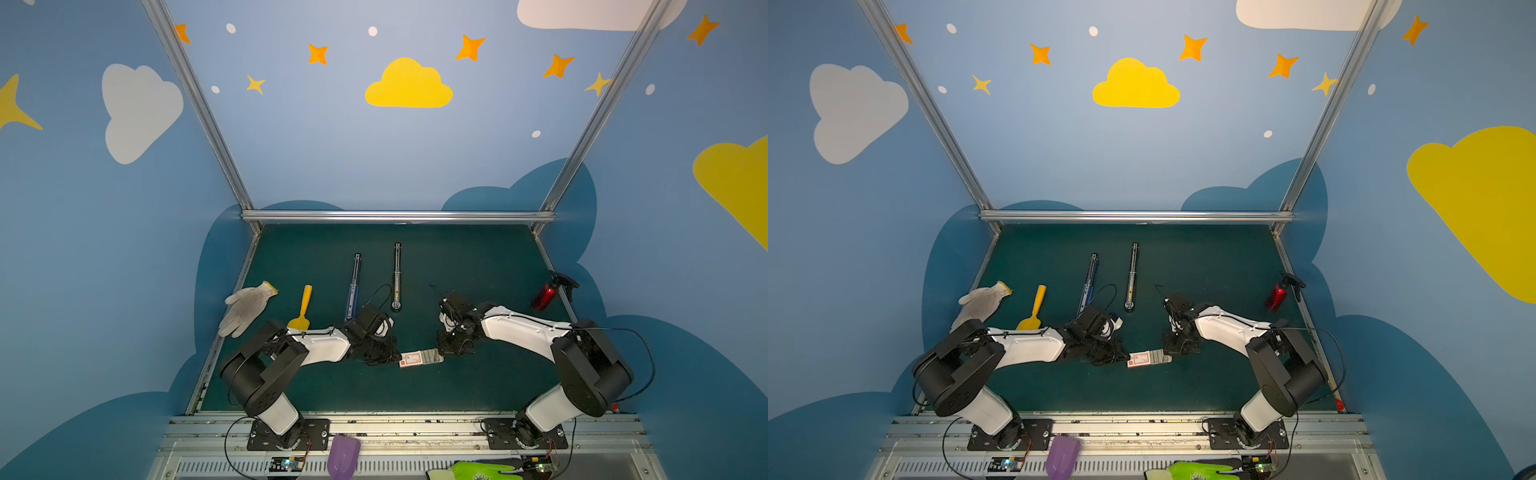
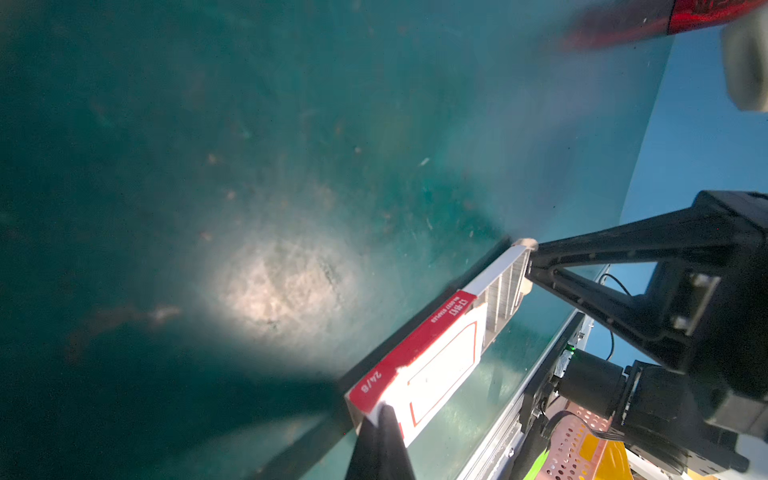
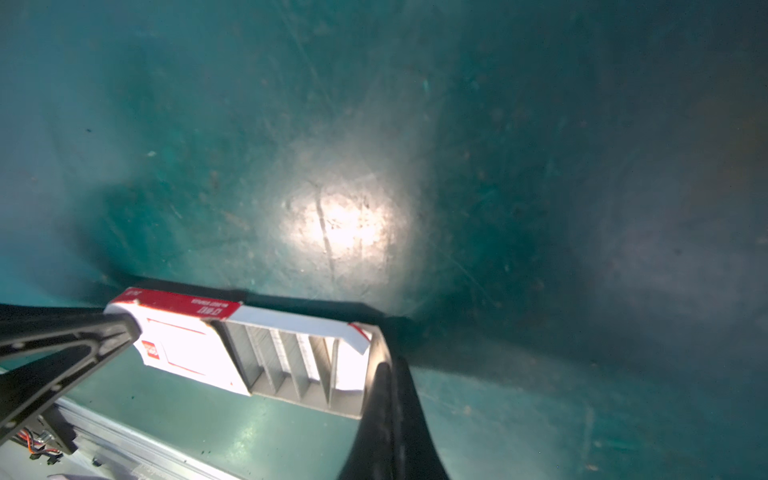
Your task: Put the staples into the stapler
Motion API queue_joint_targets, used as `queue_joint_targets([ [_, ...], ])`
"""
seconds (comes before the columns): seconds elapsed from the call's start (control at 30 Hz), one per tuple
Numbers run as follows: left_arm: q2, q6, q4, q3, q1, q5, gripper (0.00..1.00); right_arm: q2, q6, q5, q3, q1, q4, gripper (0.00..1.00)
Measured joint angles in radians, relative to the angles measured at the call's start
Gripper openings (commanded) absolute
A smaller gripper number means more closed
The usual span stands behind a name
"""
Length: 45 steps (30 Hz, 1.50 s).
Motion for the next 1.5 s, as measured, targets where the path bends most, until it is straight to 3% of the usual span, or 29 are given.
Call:
queue_joint_targets([
  [0.4,0.0,0.006,-0.026,0.019,0.0,-0.01,0.06,0.0,-0.004,0.002,0.0,-0.012,-0.007,0.0],
  [0.53,0.0,0.012,-0.038,0.026,0.0,-0.017,0.35,0.0,-0.005,0.002,0.0,-0.014,-0.013,0.02],
  [0.6,-0.001,0.014,-0.04,0.03,0.0,-0.014,0.42,-0.001,-0.004,0.002,0.0,-0.015,-0.017,0.12],
  [0.7,-0.01,0.018,-0.047,0.04,0.0,-0.021,0.49,-0.019,-0.005,0.002,0.0,-0.016,-0.03,0.16],
  [0.97,-0.109,0.021,-0.133,0.04,0.0,-0.072,0.53,-0.134,-0.003,0.014,0.013,-0.017,-0.082,0.12],
  [1.1,-0.188,0.021,-0.166,0.04,0.0,-0.112,0.56,-0.17,0.001,0.012,0.016,-0.012,-0.1,0.14],
  [1.33,-0.236,0.02,-0.204,0.04,0.0,-0.16,0.56,-0.15,0.017,0.005,0.02,0.015,-0.097,0.09],
  [1.5,-0.236,0.02,-0.211,0.04,-0.002,-0.172,0.56,-0.094,0.029,-0.002,0.02,0.048,-0.083,0.13],
])
